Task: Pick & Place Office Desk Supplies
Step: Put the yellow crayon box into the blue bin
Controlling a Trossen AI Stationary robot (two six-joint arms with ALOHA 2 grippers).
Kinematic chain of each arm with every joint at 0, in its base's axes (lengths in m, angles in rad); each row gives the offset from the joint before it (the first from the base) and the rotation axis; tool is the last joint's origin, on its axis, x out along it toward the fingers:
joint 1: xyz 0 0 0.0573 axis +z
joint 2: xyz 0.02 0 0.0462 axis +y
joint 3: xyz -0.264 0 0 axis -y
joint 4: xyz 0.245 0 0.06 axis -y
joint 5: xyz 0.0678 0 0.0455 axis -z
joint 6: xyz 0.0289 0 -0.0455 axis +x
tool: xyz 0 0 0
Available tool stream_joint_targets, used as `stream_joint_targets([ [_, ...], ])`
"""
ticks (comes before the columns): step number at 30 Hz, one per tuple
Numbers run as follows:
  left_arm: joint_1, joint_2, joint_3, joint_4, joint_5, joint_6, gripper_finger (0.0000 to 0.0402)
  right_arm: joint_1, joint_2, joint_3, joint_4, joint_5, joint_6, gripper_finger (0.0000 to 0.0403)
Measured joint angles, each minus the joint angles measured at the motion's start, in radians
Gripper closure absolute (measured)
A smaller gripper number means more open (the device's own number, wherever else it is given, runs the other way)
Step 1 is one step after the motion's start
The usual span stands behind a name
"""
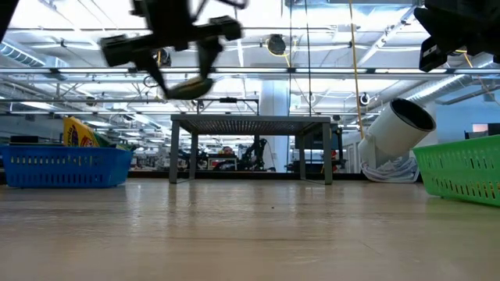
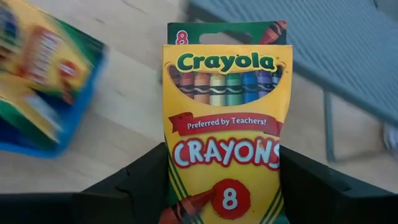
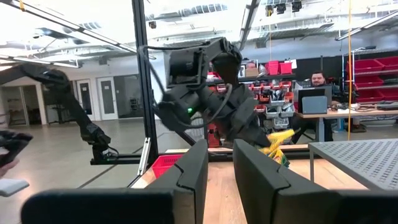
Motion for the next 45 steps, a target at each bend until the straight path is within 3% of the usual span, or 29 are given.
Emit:
stream_joint_targets([
  [8,-0.017,-0.264,-0.362,-0.001,0.064,-0.173,0.0150,0.000,0.000,0.000,0.000,0.000,0.000,0.0337],
  [16,0.044,-0.417,-0.546,0.000,0.100,-0.176,0.0142,0.000,0.000,0.000,0.000,0.000,0.000,0.0337],
  [23,0.097,-0.447,-0.614,0.002,0.087,-0.141,0.0143,0.000,0.000,0.000,0.000,0.000,0.000,0.0337],
  [29,0.133,-0.447,-0.619,0.001,0.097,-0.141,0.0124,0.000,0.000,0.000,0.000,0.000,0.000,0.0336],
  [36,0.175,-0.439,-0.629,0.000,0.081,-0.074,0.0133,0.000,0.000,0.000,0.000,0.000,0.000,0.0337],
  [45,0.170,-0.430,-0.664,0.005,0.097,-0.117,0.0133,0.000,0.000,0.000,0.000,0.000,0.000,0.0337],
])
